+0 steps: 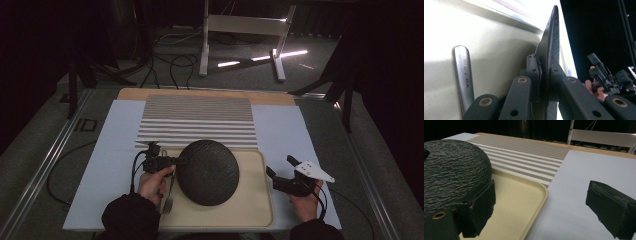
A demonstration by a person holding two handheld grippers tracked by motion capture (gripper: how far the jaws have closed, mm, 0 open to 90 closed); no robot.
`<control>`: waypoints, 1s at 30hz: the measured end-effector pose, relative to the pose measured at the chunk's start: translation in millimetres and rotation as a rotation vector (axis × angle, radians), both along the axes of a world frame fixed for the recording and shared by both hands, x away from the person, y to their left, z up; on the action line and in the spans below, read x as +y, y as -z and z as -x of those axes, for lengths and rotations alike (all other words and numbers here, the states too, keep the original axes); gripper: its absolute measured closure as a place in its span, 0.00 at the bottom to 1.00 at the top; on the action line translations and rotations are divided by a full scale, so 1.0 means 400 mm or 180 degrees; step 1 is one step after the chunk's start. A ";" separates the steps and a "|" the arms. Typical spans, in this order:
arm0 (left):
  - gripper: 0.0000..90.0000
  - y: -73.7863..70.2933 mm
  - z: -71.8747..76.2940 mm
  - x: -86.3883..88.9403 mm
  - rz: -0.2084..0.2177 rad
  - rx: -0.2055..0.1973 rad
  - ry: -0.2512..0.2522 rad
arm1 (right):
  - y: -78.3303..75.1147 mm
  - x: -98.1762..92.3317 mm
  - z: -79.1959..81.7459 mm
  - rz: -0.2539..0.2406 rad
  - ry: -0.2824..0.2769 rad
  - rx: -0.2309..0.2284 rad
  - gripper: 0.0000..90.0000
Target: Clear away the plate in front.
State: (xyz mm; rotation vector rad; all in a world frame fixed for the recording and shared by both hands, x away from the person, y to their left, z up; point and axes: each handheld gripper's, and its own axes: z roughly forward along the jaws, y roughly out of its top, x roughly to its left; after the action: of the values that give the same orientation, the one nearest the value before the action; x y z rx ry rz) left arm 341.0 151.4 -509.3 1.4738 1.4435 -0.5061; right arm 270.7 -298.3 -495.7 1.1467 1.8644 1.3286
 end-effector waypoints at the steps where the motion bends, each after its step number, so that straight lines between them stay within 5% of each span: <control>1: 0.94 0.000 0.002 -0.001 0.0002 0.0001 0.0011 | 0.000 0.000 0.000 -0.0001 0.0001 0.0001 0.10; 22: 0.94 0.017 0.030 0.000 0.0080 0.0027 0.0288 | 0.001 0.005 0.000 0.0005 -0.0013 0.0008 0.10; 30: 0.95 0.014 0.028 -0.001 -0.0167 -0.0070 0.0311 | 0.000 0.005 0.000 0.0012 -0.0011 0.0004 0.10</control>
State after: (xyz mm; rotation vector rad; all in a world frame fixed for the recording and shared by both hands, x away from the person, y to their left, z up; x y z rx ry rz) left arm 329.6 150.9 -515.1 1.5926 1.3820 -0.5137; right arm 270.5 -296.4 -495.8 1.1432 1.8698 1.3262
